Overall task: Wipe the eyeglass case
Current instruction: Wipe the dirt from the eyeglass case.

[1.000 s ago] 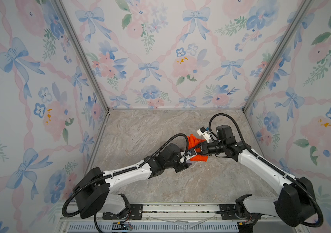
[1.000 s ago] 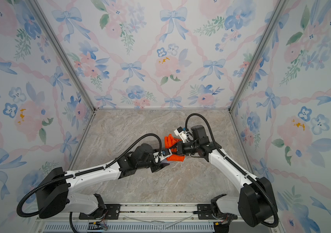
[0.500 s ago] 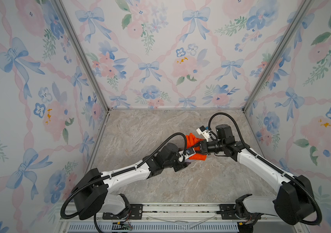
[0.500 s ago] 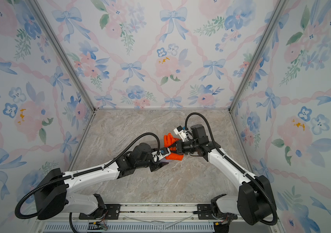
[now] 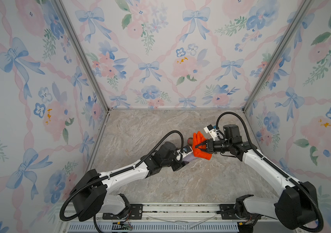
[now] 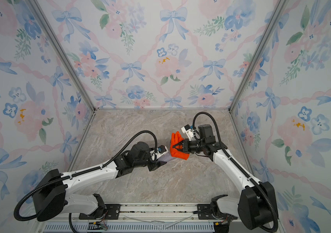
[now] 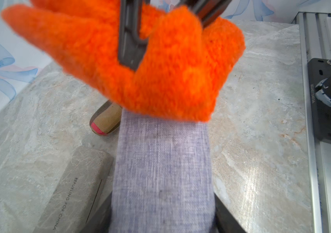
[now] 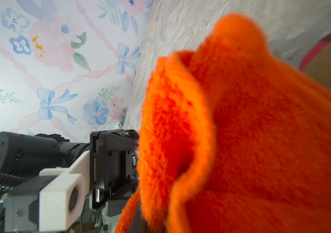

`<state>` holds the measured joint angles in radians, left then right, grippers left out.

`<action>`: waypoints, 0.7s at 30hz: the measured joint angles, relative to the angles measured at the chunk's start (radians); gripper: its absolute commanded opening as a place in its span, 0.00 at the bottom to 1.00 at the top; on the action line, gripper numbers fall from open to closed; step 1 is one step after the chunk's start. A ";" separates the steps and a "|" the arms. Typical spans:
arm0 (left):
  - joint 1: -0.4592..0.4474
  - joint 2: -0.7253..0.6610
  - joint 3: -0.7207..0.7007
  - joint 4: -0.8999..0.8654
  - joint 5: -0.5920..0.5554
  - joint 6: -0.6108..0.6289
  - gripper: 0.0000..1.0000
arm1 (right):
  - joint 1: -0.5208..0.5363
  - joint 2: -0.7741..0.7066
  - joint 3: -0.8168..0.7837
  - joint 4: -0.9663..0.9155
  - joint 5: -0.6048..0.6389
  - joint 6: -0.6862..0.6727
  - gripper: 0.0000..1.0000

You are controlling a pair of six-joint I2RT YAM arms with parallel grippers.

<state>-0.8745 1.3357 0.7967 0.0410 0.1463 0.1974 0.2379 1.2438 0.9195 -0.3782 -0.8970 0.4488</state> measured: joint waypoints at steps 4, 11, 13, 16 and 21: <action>0.006 -0.024 0.000 0.005 -0.018 -0.009 0.13 | -0.071 -0.019 0.075 -0.118 0.031 -0.047 0.00; -0.027 -0.087 -0.018 0.050 -0.189 0.099 0.13 | -0.107 -0.071 0.204 -0.229 0.078 -0.050 0.00; -0.054 -0.117 -0.066 0.102 -0.264 0.176 0.13 | -0.107 -0.080 0.244 -0.256 0.084 -0.050 0.00; -0.087 -0.144 -0.130 0.158 -0.360 0.307 0.14 | -0.108 -0.076 0.304 -0.281 0.085 -0.047 0.00; -0.117 -0.145 -0.189 0.250 -0.463 0.515 0.12 | -0.102 0.007 0.465 -0.339 0.060 -0.049 0.00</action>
<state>-0.9913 1.1908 0.6075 0.2913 -0.3164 0.7120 0.1356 1.2510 1.3849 -0.7170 -0.8375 0.3996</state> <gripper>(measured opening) 0.589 0.088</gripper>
